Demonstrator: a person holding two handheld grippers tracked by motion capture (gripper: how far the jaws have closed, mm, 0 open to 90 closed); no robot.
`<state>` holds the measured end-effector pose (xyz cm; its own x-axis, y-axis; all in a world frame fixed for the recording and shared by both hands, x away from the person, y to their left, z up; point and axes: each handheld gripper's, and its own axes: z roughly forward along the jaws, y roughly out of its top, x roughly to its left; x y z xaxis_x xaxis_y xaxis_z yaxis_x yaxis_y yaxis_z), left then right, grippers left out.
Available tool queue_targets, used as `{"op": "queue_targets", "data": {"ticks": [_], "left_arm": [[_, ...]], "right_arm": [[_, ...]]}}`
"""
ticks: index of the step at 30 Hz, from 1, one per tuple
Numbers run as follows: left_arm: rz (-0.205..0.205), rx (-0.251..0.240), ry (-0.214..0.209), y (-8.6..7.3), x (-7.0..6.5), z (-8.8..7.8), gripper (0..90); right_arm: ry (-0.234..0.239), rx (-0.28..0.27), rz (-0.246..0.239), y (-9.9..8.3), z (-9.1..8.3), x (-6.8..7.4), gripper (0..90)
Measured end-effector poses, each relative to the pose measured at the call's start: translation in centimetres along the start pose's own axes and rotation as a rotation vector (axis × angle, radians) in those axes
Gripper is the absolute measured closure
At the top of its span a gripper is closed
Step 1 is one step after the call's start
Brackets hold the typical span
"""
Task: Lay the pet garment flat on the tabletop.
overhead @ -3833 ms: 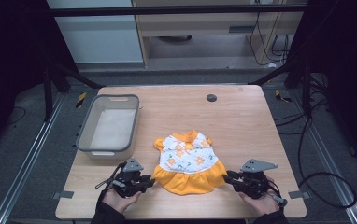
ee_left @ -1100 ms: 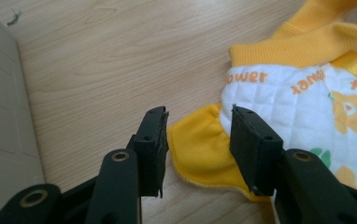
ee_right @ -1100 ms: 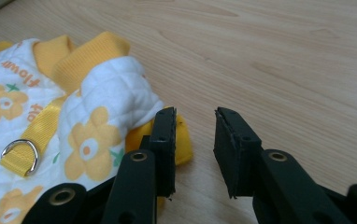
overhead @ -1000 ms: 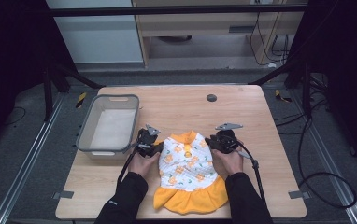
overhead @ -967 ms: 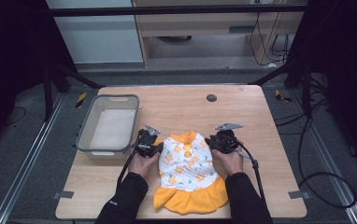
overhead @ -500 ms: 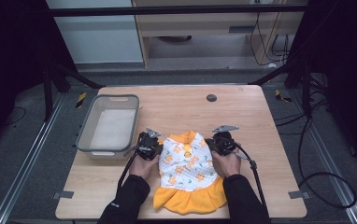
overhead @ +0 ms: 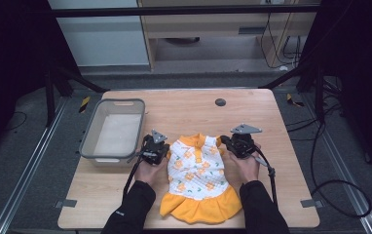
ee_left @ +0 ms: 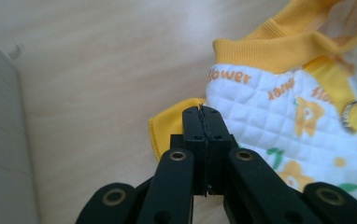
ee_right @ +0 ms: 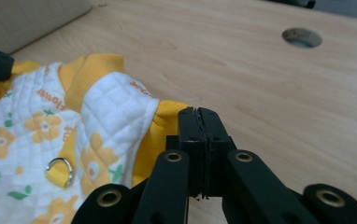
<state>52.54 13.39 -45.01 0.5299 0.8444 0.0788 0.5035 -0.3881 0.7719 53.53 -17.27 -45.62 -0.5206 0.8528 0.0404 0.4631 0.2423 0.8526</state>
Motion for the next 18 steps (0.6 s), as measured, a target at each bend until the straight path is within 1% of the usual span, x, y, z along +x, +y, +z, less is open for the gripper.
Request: {"op": "queue_targets", "data": {"ticks": [2, 4, 5, 6, 7, 8, 9, 10, 11, 12, 13, 14, 15, 16, 18], "left_arm": [[0.03, -0.034, 0.022, 1.3, -0.1, -0.8, 90.0], [0.044, -0.06, 0.04, 2.6, 0.0, -1.4, 90.0], [0.044, -0.06, 0.04, 2.6, 0.0, -1.4, 90.0], [0.046, -0.08, 0.063, 3.6, 0.2, -1.4, 90.0], [0.046, -0.08, 0.063, 3.6, 0.2, -1.4, 90.0], [0.021, -0.097, 0.076, 4.3, 0.5, -1.1, 90.0], [0.021, -0.097, 0.076, 4.3, 0.5, -1.1, 90.0], [-0.014, -0.095, 0.081, 4.8, 0.9, -0.5, 89.9], [-0.016, -0.078, 0.09, 5.0, 1.0, -0.1, 89.6], [-0.018, -0.058, 0.114, 5.1, 1.0, 0.3, 89.6], [-0.018, -0.042, 0.134, 5.1, 1.0, 0.6, 86.7], [-0.027, -0.029, 0.144, 5.0, 1.1, 0.9, 79.2], [-0.041, -0.021, 0.138, 4.9, 1.3, 0.9, 74.8], [-0.051, -0.022, 0.125, 4.7, 1.4, 0.9, 73.2], [-0.06, -0.023, 0.116, 4.4, 1.5, 0.7, 70.6]], "right_arm": [[-0.019, -0.032, -0.012, 0.7, -0.6, -0.2, 89.6], [-0.05, -0.069, -0.017, 1.5, -1.1, -0.5, 89.5], [-0.075, -0.089, -0.02, 1.9, -1.4, -0.6, 89.5], [-0.1, -0.107, -0.02, 2.2, -1.5, -0.7, 89.5], [-0.125, -0.123, -0.017, 2.5, -1.6, -0.7, 89.4], [-0.152, -0.137, -0.012, 2.8, -1.7, -0.8, 89.3], [-0.174, -0.147, -0.009, 3.0, -1.6, -0.8, 89.1], [-0.189, -0.144, -0.009, 3.3, -1.4, -0.9, 88.6], [-0.205, -0.135, -0.006, 3.5, -1.1, -0.9, 88.1], [-0.218, -0.126, -0.014, 3.6, -0.9, -0.9, 86.6], [-0.224, -0.115, -0.013, 3.7, -0.6, -1.0, 84.3], [-0.238, -0.109, -0.014, 3.8, -0.5, -1.0, 82.5], [-0.234, -0.108, -0.012, 3.8, -0.5, -1.1, 81.4], [-0.22, -0.103, -0.01, 3.8, -0.6, -1.1, 80.6], [-0.208, -0.093, -0.025, 3.6, -0.7, -1.1, 79.8]]}}
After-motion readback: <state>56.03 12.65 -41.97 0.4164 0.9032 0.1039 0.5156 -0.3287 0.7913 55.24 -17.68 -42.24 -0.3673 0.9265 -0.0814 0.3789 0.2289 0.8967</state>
